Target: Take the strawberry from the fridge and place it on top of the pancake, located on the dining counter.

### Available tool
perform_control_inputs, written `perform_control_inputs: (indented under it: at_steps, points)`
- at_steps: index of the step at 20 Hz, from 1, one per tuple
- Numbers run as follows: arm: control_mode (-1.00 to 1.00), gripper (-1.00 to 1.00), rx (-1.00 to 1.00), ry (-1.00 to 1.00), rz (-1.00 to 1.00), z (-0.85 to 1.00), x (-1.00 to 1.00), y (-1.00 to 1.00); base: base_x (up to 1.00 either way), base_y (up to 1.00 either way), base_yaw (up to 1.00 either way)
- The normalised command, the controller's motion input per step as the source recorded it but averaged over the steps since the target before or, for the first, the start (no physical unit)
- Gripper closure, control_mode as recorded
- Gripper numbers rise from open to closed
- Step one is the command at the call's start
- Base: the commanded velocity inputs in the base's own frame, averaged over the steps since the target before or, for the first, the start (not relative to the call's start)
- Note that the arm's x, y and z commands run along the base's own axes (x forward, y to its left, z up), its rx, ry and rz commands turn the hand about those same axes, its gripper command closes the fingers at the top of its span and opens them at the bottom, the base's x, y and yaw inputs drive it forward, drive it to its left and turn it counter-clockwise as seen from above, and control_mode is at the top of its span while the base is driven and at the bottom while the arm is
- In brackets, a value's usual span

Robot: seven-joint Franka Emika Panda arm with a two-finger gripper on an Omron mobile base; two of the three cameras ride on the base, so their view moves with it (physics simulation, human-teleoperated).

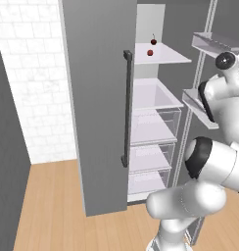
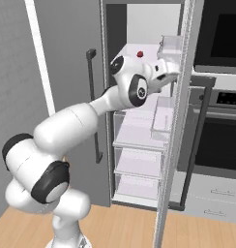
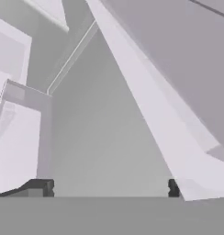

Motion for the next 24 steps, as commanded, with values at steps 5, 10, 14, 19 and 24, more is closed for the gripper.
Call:
perform_control_inputs:
  at_steps: [5, 10, 14, 19, 24]
  points:
    - [-1.0, -1.0, 0.09, -0.1, 0.01, 0.0, -0.3, -0.45, 0.0, 0.0, 0.0]
    - [-1.0, -1.0, 0.02, -0.01, 0.04, 0.0, -0.77, 0.29, 0.0, 0.0, 0.0]
    - [-1.0, -1.0, 0.04, 0.0, 0.0, 0.0, -0.72, 0.69, 0.0, 0.0, 0.0]
    - [-1.0, -1.0, 0.07, 0.0, 0.0, -0.04, -0.56, 0.94, 0.0, 0.0, 0.0]
    - [-1.0, -1.0, 0.09, 0.0, 0.03, -0.13, -0.54, 0.98, 0.0, 0.0, 0.0]
